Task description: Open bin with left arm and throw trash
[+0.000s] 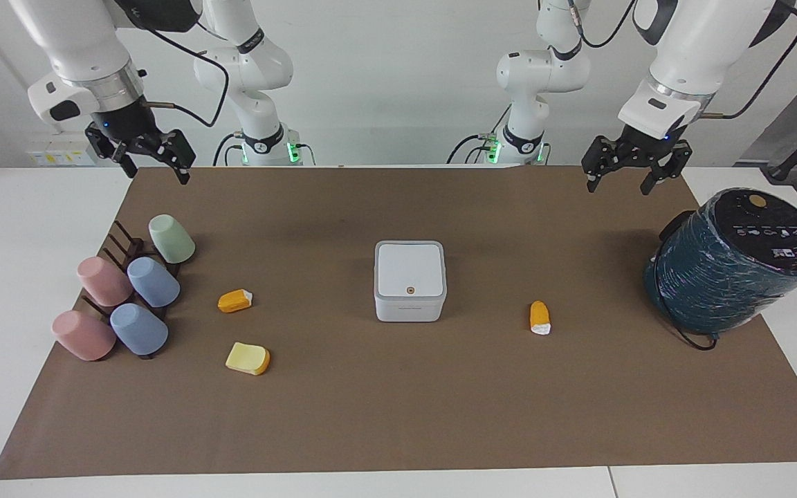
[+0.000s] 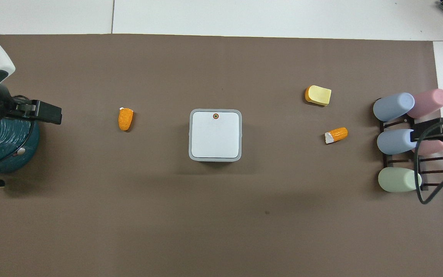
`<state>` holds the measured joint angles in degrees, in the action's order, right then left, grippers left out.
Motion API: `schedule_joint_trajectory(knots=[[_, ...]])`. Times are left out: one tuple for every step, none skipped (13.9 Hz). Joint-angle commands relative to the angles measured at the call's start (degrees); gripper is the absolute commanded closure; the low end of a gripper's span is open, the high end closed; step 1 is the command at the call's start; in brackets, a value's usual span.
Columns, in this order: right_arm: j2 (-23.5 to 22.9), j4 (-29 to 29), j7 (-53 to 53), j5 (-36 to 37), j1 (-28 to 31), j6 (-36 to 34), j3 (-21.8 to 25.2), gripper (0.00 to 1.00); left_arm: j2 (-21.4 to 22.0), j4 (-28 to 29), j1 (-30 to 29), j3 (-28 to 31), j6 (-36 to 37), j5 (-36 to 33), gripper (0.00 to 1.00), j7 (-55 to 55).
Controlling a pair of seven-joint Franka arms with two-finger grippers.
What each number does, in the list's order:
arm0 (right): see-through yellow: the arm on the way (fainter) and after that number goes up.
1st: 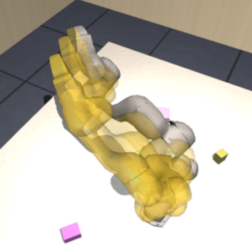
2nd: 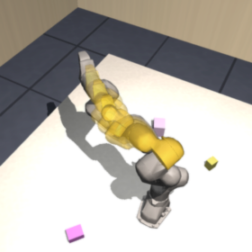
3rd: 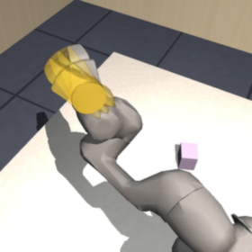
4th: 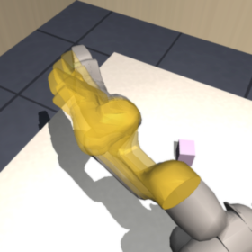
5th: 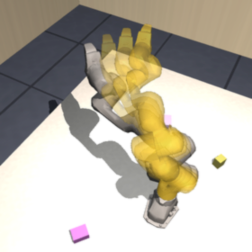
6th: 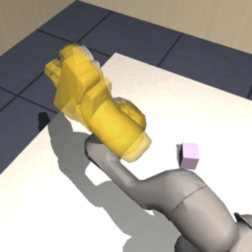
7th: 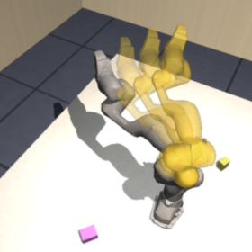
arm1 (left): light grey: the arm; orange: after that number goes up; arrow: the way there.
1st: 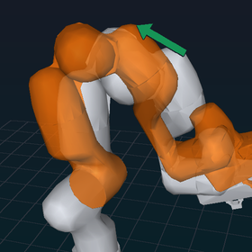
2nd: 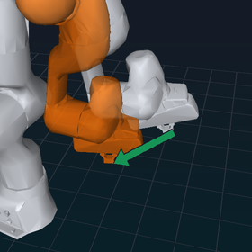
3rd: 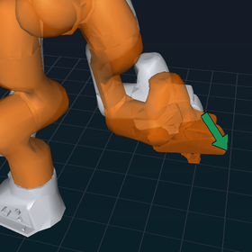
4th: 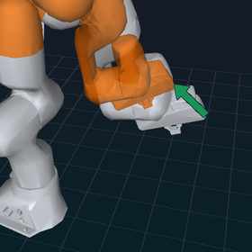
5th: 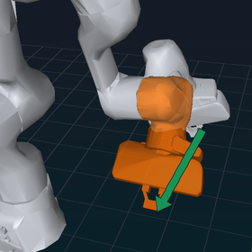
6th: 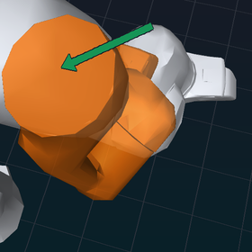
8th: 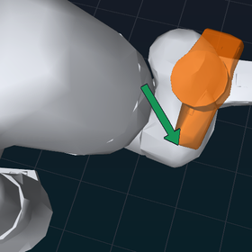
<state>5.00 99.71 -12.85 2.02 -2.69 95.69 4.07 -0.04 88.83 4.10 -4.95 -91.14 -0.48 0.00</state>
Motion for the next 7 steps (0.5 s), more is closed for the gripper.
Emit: schedule_joint_trajectory(knots=[[0.5,5.9,-4.6,-0.8,0.4,6.2,-1.1,0.00,1.5,2.0,0.0,0.1,-1.2,-0.7,0.00,-0.9],[-1.0,6.8,-7.1,-0.8,0.4,7.8,-1.2,0.00,1.5,2.0,0.0,0.1,-1.2,-0.7,0.00,-0.9],[-3.2,7.3,-9.4,-0.8,-0.3,9.9,-1.3,0.00,1.5,2.1,0.0,0.1,-1.3,-0.7,0.00,-0.9],[-4.9,7.9,-11.6,-0.8,-1.7,12.3,-1.3,0.00,1.6,2.3,0.0,0.1,-1.3,-0.7,0.00,-0.9],[-6.3,8.6,-12.9,-0.8,-2.0,14.4,-1.3,0.00,1.6,2.3,0.0,0.1,-1.3,-0.7,0.00,-0.9],[-8.1,8.8,-14.3,-0.8,-2.2,16.7,-1.3,0.00,1.6,2.3,0.0,0.1,-1.3,-0.7,0.00,-0.9],[-10.3,9.4,-16.7,-0.8,-2.4,19.1,-1.3,0.00,1.6,2.4,0.1,0.1,-1.4,-0.6,0.00,-0.8]])
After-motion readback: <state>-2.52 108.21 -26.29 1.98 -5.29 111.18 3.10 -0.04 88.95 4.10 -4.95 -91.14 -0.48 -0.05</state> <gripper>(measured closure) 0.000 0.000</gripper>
